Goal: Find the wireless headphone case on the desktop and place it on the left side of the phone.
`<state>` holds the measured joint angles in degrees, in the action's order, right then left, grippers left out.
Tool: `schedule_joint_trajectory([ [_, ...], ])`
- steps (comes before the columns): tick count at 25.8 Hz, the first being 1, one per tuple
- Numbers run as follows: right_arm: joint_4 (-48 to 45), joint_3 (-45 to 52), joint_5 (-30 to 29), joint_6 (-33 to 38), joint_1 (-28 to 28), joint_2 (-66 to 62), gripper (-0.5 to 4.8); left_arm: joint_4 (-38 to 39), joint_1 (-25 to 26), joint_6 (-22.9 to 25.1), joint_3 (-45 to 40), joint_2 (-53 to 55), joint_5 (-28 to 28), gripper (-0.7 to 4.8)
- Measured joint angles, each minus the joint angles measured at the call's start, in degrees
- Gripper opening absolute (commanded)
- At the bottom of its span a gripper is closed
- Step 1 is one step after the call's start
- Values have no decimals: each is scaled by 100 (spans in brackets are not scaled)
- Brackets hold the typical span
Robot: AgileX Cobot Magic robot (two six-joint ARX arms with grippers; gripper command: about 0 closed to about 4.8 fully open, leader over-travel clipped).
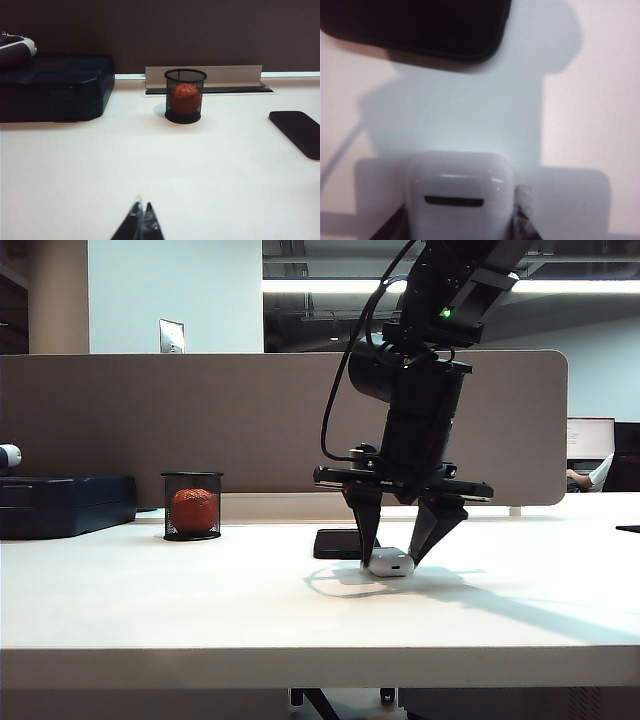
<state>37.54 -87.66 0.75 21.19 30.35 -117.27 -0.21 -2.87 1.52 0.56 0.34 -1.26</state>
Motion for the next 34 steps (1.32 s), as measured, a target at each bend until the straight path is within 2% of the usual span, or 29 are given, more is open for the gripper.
schedule_joint_trajectory([
  [10,63,-46,-33,0,0,-4,206,0,0,0,0,0,0,-5],
  [18,684,-584,-96,0,2,-52,206,0,0,0,2,0,0,-5],
  [28,828,-1320,-951,0,61,-55,206,0,0,0,2,0,0,-5],
  [34,901,-1906,-986,-2,74,-52,206,0,0,0,2,0,0,-5],
])
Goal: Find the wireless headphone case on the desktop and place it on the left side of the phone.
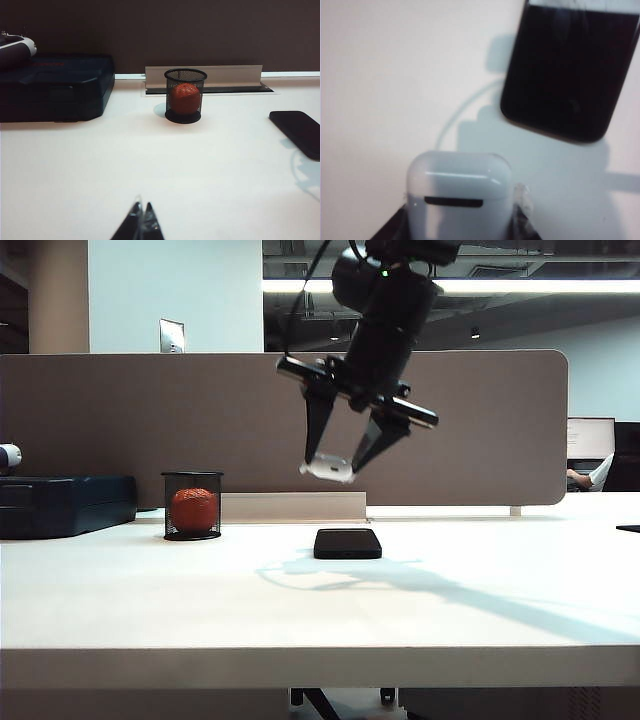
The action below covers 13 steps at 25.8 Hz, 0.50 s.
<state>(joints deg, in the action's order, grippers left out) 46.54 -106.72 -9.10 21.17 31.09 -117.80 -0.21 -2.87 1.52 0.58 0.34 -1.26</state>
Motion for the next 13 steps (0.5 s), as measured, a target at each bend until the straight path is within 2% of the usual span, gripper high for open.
schedule_joint_trajectory([
  [7,-83,-645,0,-2,2,0,206,2,0,0,0,0,0,-5],
  [13,-769,-778,-168,-22,0,-2,206,0,0,0,-2,0,0,-5],
])
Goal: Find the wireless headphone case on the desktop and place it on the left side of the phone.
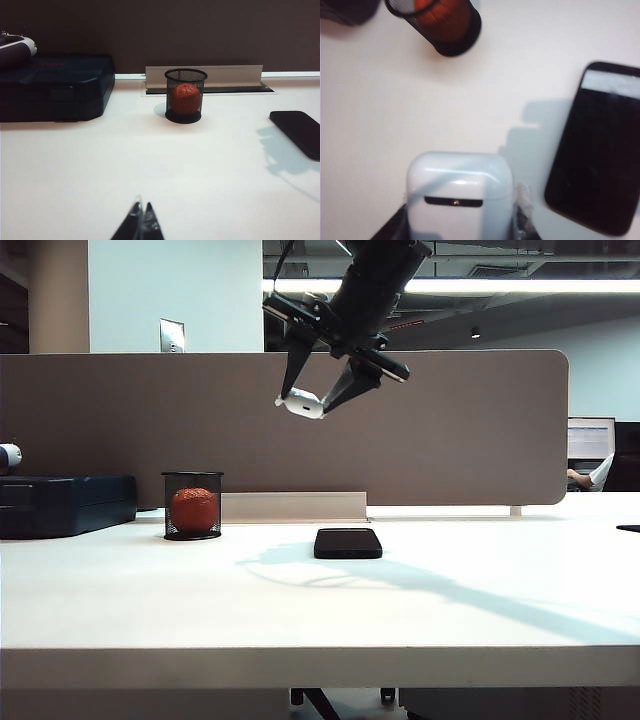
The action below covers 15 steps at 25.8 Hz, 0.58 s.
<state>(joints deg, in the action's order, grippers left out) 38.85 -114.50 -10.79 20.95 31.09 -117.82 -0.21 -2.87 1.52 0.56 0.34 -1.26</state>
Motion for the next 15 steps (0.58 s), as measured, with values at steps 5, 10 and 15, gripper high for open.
schedule_joint_trajectory([
  [5,-376,-9,-81,0,0,-120,206,2,0,0,0,0,0,-5],
  [10,-702,-9,-149,0,0,-426,206,2,0,0,2,0,0,-5],
  [15,-1110,-9,-299,22,0,-933,205,2,0,0,0,0,0,-5],
])
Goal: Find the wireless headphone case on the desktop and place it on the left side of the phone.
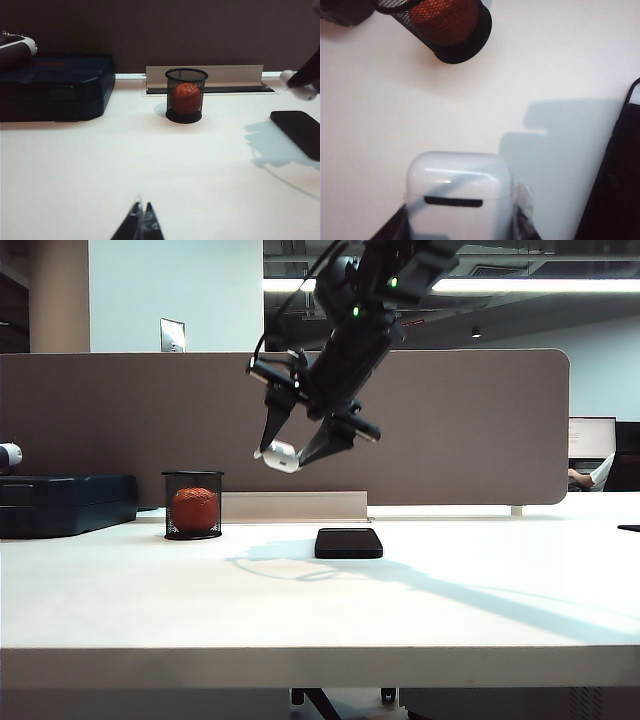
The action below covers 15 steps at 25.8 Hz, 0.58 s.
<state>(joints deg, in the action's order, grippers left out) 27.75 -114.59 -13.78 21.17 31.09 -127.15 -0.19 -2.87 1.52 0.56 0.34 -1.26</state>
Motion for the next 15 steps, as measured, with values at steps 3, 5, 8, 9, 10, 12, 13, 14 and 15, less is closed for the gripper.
schedule_joint_trajectory([
  [3,-245,0,-42,13,-2,-219,205,0,0,0,2,0,-2,-5],
  [5,-494,2,-46,22,-20,-402,205,0,0,0,2,0,-2,-5],
  [8,-791,0,-48,22,-72,-575,206,11,0,0,2,0,-2,-5],
  [9,-831,0,-48,22,-74,-616,206,20,0,0,2,0,-2,-5],
  [10,-866,0,-48,24,-81,-673,205,33,0,0,0,0,-2,-6],
  [12,-905,0,-46,24,-101,-774,206,68,0,0,2,0,-2,-5],
  [13,-966,2,-48,66,-120,-870,206,114,0,0,0,0,-2,-5],
  [14,-1019,0,-61,107,-144,-933,206,136,0,0,0,0,-2,-5],
  [15,-1080,2,-74,146,-149,-1021,205,138,0,0,2,0,-2,-5],
])
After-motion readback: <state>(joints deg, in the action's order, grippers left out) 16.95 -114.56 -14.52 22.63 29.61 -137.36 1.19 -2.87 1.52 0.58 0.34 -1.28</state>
